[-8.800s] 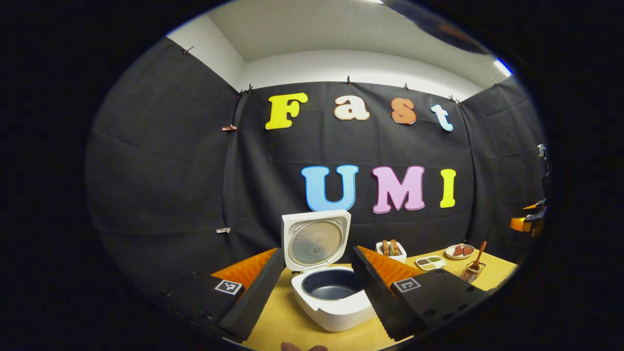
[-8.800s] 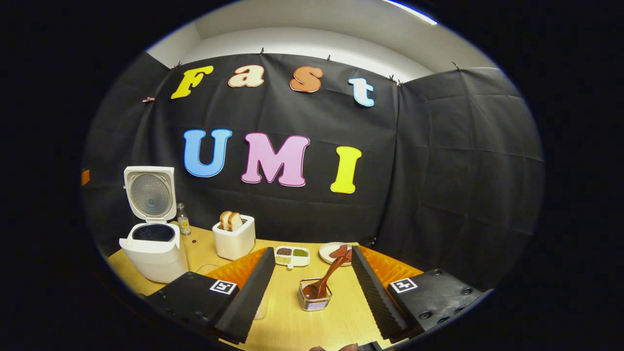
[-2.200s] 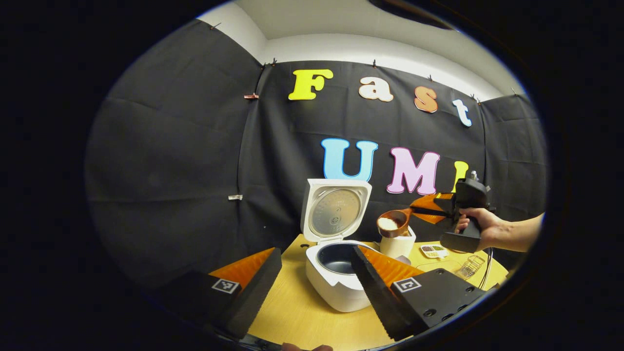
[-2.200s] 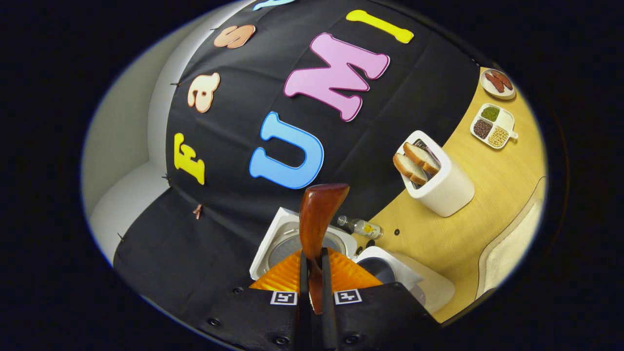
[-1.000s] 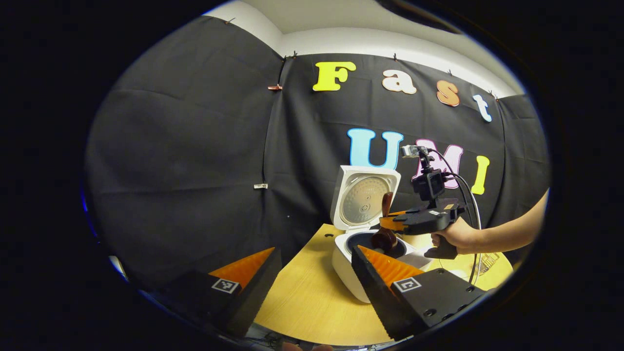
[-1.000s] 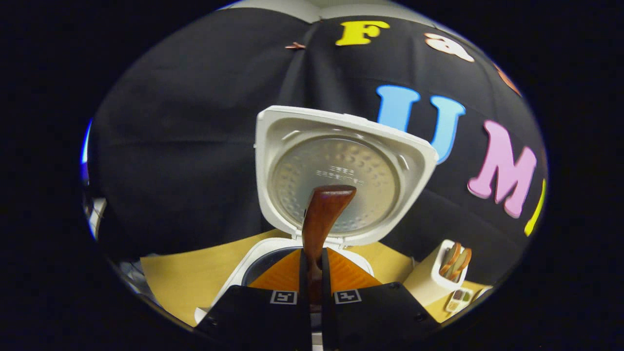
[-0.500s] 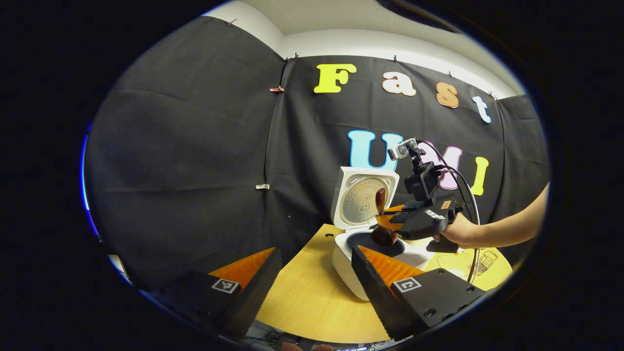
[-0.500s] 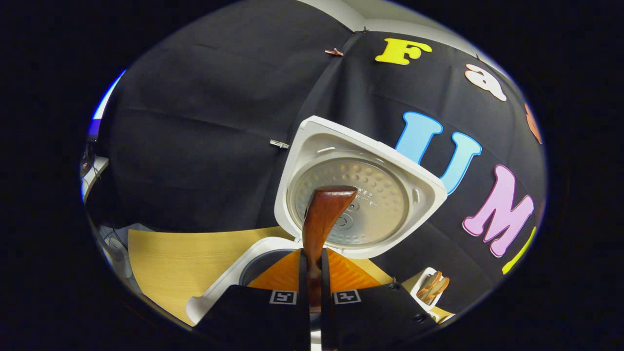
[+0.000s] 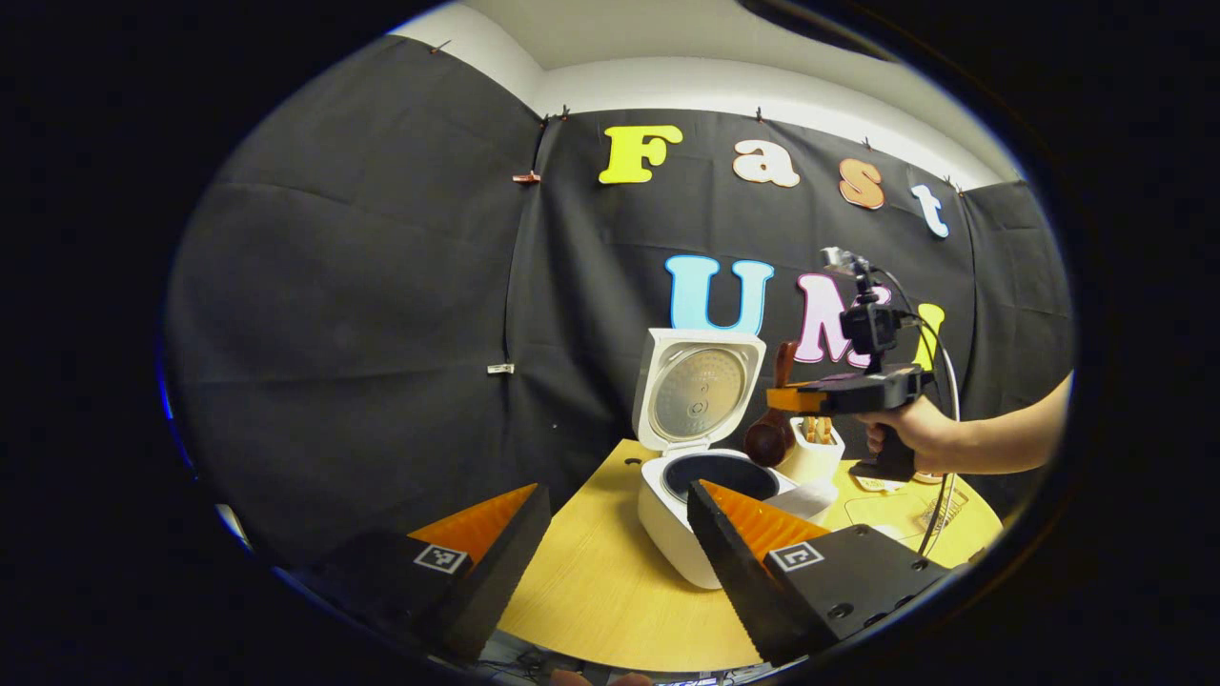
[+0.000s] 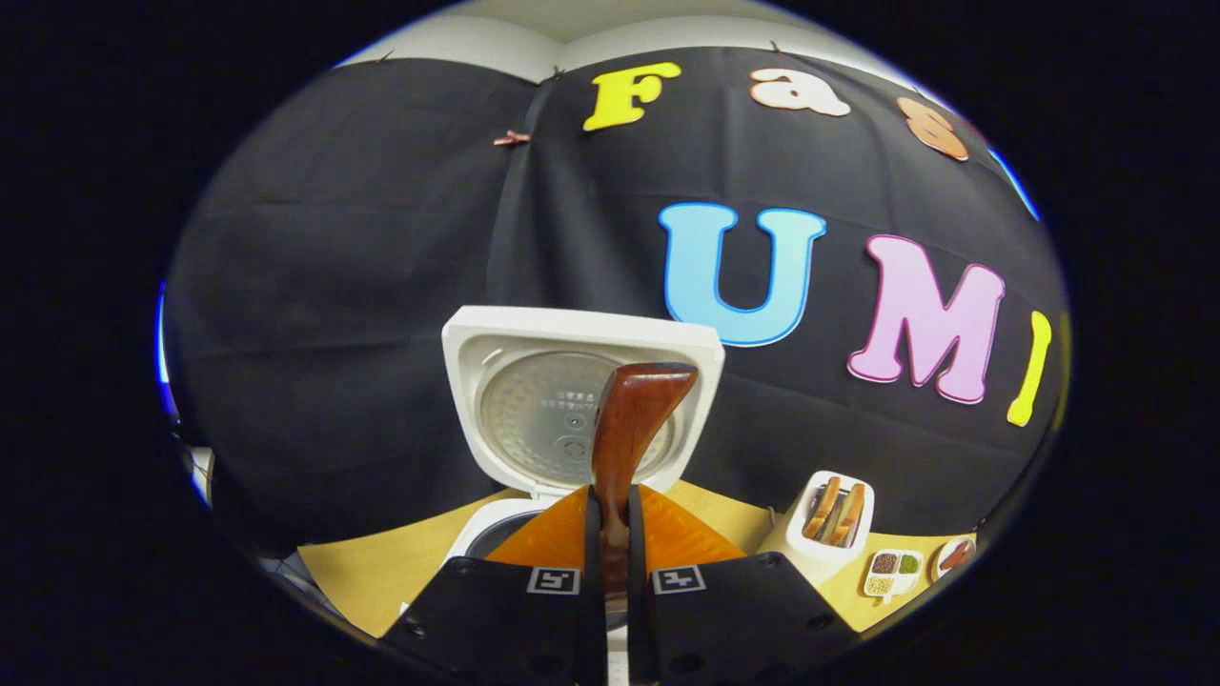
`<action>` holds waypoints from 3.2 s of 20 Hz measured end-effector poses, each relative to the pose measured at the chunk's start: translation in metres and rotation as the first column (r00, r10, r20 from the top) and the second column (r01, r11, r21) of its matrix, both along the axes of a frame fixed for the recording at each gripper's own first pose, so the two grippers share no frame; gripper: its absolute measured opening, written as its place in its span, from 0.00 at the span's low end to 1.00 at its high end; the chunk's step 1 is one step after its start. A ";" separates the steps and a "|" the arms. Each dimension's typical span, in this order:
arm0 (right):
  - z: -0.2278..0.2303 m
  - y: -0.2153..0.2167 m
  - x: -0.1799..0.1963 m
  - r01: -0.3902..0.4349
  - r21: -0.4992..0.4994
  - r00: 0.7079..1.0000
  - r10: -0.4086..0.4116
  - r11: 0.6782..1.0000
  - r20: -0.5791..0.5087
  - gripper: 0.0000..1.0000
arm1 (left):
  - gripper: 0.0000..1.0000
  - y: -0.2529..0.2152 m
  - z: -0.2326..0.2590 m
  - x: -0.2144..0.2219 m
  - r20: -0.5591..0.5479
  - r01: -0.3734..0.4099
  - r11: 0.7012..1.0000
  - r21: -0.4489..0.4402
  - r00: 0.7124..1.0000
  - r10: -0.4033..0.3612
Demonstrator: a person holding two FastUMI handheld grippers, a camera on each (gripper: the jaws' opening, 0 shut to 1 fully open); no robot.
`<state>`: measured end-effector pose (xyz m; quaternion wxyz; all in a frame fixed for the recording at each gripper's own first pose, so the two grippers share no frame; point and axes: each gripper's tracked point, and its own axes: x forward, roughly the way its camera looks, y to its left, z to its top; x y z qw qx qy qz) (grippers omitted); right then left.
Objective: Close the left gripper, press the button to open the rice cooker; take a wooden spoon from the chopstick holder with the right hand, scoop a spoonful of rice and pour it into the rice cooker, then put the wooden spoon back into the chopstick holder.
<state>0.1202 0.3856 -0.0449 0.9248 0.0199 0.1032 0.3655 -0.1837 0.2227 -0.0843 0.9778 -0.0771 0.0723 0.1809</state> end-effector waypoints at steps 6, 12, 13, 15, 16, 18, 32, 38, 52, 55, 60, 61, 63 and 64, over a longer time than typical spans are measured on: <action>0.045 -0.099 0.002 0.124 0.190 0.991 -0.113 0.974 -0.066 0.12 | 0.99 -0.019 0.009 0.010 0.012 0.042 0.999 0.014 0.999 -0.043; 0.058 -0.224 0.004 0.281 0.287 0.959 -0.254 0.916 -0.128 0.13 | 0.99 -0.039 0.015 0.027 0.012 0.093 0.995 0.031 0.996 -0.093; 0.055 -0.246 0.004 0.305 0.281 0.952 -0.280 0.910 -0.128 0.12 | 0.99 -0.042 0.017 0.030 0.012 0.101 0.994 0.035 0.995 -0.101; 0.050 -0.286 0.004 0.348 0.262 0.937 -0.326 0.900 -0.123 0.12 | 0.99 -0.050 0.022 0.038 0.017 0.116 0.992 0.043 0.993 -0.117; 0.047 -0.304 0.003 0.367 0.253 0.930 -0.346 0.895 -0.123 0.13 | 0.99 -0.056 0.024 0.040 0.020 0.125 0.991 0.046 0.992 -0.126; 0.040 -0.341 0.001 0.408 0.238 0.913 -0.389 0.882 -0.124 0.12 | 0.99 -0.066 0.029 0.046 0.025 0.139 0.989 0.053 0.990 -0.141; -0.116 -0.508 0.005 0.566 0.019 0.804 -0.547 0.824 -0.232 0.13 | 0.99 -0.127 0.052 0.074 0.013 0.135 0.985 0.107 0.990 -0.137; -0.187 -0.520 0.011 0.553 -0.038 0.784 -0.535 0.833 -0.315 0.13 | 0.99 -0.146 0.057 0.073 -0.017 0.086 0.988 0.125 0.996 -0.085; -0.272 -0.499 0.016 0.505 -0.074 0.722 -0.468 0.860 -0.509 0.13 | 0.96 -0.155 0.057 0.070 -0.055 0.038 0.991 0.130 0.998 -0.031; -0.265 -0.499 0.013 0.514 -0.062 0.718 -0.468 0.856 -0.515 0.10 | 0.96 -0.149 0.058 0.068 -0.045 0.041 0.991 0.128 0.998 -0.036; -0.253 -0.525 0.011 0.592 -0.096 0.686 -0.563 0.800 -0.461 0.58 | 0.96 -0.135 0.059 0.067 -0.030 0.059 0.991 0.119 0.998 -0.056; -0.251 -0.528 0.008 0.600 -0.111 0.680 -0.578 0.792 -0.451 0.60 | 0.96 -0.133 0.058 0.066 -0.022 0.065 0.991 0.115 0.998 -0.063; -0.247 -0.536 -0.001 0.620 -0.144 0.658 -0.611 0.772 -0.440 0.89 | 0.97 -0.129 0.061 0.068 -0.005 0.081 0.991 0.108 0.997 -0.081; -0.244 -0.541 -0.006 0.635 -0.153 0.643 -0.628 0.757 -0.439 0.96 | 0.96 -0.125 0.062 0.069 0.001 0.088 0.990 0.110 0.996 -0.089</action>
